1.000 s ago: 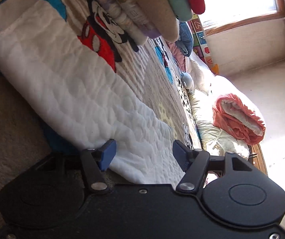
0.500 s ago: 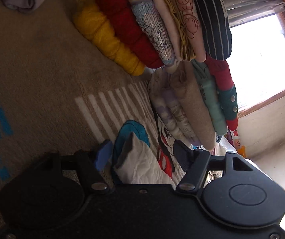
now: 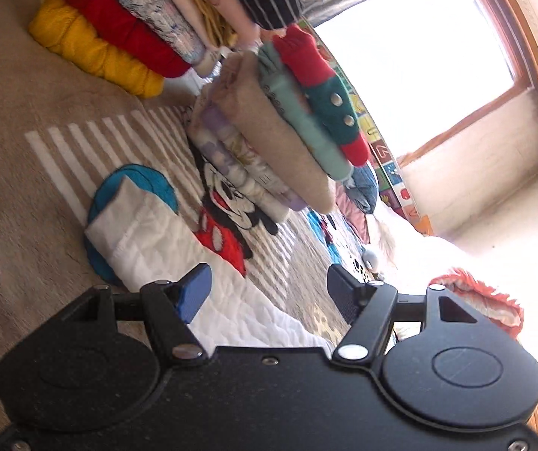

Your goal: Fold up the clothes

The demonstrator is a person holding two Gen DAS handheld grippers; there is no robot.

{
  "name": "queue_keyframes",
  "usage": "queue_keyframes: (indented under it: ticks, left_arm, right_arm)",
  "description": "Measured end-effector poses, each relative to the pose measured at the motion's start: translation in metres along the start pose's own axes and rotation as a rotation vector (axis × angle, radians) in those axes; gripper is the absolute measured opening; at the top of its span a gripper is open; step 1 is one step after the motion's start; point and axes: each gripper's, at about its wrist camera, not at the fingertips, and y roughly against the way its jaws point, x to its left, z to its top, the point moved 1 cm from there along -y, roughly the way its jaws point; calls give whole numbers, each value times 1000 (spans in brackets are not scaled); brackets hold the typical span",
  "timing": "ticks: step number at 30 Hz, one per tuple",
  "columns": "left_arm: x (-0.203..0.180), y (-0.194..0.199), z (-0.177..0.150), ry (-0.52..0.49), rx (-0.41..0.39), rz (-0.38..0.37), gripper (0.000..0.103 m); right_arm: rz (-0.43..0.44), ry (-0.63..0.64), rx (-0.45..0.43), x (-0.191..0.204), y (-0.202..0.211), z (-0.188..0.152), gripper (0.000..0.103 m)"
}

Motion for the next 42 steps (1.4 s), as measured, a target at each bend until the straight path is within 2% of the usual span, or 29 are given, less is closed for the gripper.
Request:
queue_keyframes:
  ticks: [3, 8, 10, 13, 17, 23, 28, 29, 32, 34, 36, 39, 42]
  left_arm:
    - [-22, -6, -30, -6, 69, -58, 67]
    - [-78, -25, -103, -186, 263, -97, 67]
    - [-98, -32, -139, -265, 350, -115, 67]
    - [-122, -40, -186, -398, 420, -113, 67]
    - [-137, -54, -221, -569, 444, -131, 66]
    - [-158, -74, -271, -824, 474, -158, 66]
    - [-175, -92, -313, -1037, 496, -180, 66]
    - [-175, -93, -314, -1042, 499, -183, 66]
    - [-173, -95, -312, -1041, 508, -193, 66]
    - [-171, -97, -311, -1041, 514, -200, 66]
    - [-170, -98, -310, -1037, 518, -205, 66]
    - [-169, -97, -311, -1037, 518, -208, 66]
    - [-169, -97, -311, -1042, 521, -212, 66]
  right_arm:
    - [-41, -69, -55, -25, 15, 1, 69]
    - [-68, -164, -127, -61, 25, -2, 66]
    - [-50, -260, -166, -81, 30, -4, 66]
    - [-45, -412, -225, -117, 34, -6, 66]
    - [-31, -605, -279, -176, 31, -1, 66]
    - [-57, -887, -326, -258, 10, 7, 66]
    - [-121, -946, -321, -303, -29, 42, 64]
    - [-148, -951, -316, -310, -36, 49, 64]
    - [-240, -993, -313, -332, -53, 58, 50]
    - [-277, -982, -299, -341, -65, 61, 32]
    - [-316, -938, -284, -348, -71, 66, 20]
    - [-354, -915, -301, -358, -71, 67, 14]
    - [-378, -907, -264, -366, -71, 63, 6]
